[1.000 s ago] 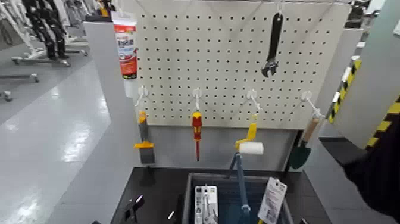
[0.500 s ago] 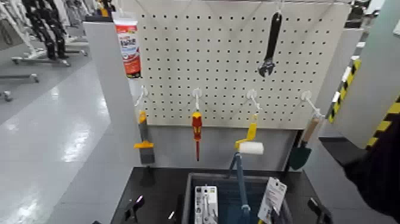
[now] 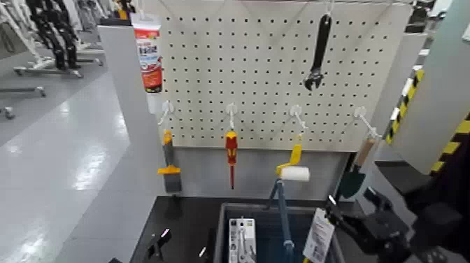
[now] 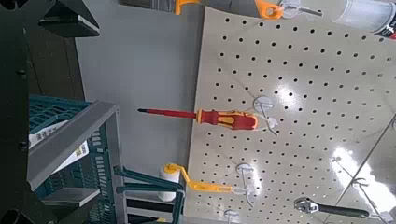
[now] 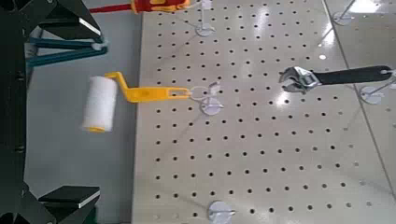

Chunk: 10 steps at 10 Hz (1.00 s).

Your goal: Put the black wrench into the crate.

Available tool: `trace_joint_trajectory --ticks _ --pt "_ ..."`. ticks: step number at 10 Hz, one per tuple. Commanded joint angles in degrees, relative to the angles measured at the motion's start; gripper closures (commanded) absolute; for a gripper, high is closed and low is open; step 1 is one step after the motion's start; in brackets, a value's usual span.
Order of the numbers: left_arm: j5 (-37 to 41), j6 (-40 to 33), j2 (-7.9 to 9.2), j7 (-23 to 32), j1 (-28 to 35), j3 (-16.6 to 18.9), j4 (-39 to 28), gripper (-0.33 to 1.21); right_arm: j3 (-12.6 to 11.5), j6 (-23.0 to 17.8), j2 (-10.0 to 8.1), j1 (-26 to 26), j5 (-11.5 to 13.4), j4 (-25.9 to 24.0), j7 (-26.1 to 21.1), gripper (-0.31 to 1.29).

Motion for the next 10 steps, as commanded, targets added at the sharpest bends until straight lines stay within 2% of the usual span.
trace_joint_trajectory --ticks 1,4,9,10 --pt "0.0 0.0 0.2 0.0 -0.3 -0.5 0.0 0.1 -0.8 4.2 -0.43 -7.0 -1.4 -0.4 1.9 0.14" --pt "0.1 0.0 0.2 0.0 -0.6 -0.7 0.3 0.1 -1.9 7.8 -0.87 -13.7 -2.9 -0.6 4.4 0.14" --pt "0.2 0.0 0.29 -0.2 -1.2 -1.2 0.6 0.1 -1.8 15.7 -3.33 -23.2 -5.1 0.3 8.2 0.14" --pt "0.2 0.0 0.37 -0.2 -1.3 -1.3 0.6 0.1 -1.5 16.1 -3.77 -25.3 -5.2 1.1 9.2 0.14"
